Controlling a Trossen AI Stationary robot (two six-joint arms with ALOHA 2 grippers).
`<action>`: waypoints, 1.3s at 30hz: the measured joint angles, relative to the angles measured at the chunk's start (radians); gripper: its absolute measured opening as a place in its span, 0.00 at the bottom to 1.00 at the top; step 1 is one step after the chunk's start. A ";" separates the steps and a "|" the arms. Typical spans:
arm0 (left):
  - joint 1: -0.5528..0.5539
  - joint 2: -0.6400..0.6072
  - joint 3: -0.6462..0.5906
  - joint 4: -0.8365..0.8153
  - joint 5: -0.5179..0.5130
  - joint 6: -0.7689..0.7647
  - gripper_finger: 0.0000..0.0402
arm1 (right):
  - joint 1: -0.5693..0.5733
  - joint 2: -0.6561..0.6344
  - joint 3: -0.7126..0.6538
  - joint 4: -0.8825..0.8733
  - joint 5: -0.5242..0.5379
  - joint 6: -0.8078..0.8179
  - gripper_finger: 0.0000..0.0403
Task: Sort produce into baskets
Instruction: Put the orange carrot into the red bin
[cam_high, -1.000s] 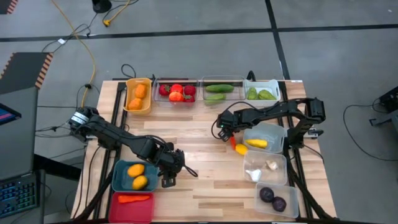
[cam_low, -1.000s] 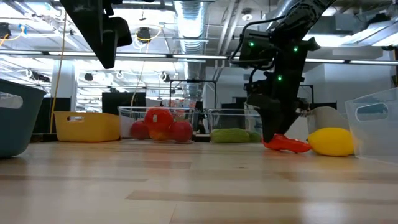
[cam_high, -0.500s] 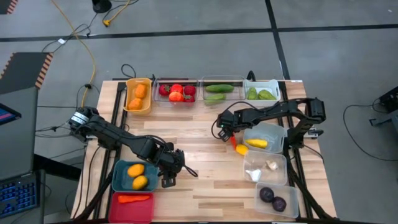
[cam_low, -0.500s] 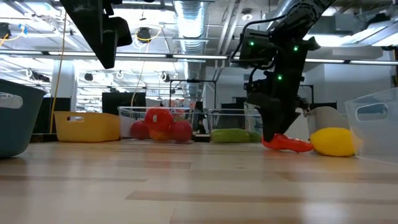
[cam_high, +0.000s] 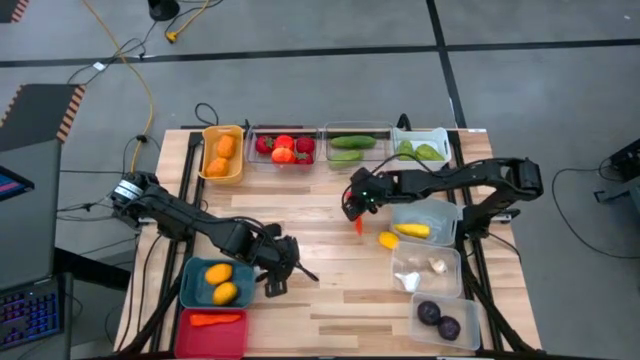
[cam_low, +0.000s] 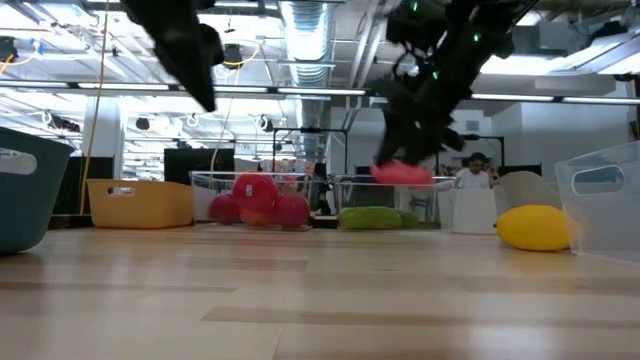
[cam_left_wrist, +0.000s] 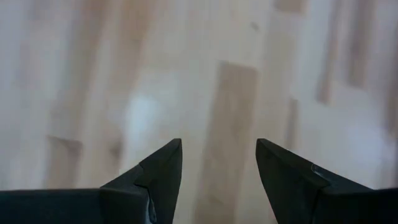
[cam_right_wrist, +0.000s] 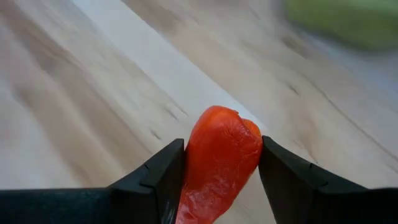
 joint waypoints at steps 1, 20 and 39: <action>0.000 0.000 0.000 0.008 -0.042 -0.001 0.48 | 0.006 -0.010 0.000 0.037 0.000 -0.002 0.53; 0.090 0.000 0.000 0.356 -0.257 -0.156 0.48 | 0.158 -0.032 0.000 0.664 0.006 -0.329 0.53; 0.095 0.000 0.000 0.401 -0.335 -0.134 0.48 | 0.219 -0.034 0.000 0.764 0.011 -0.441 0.53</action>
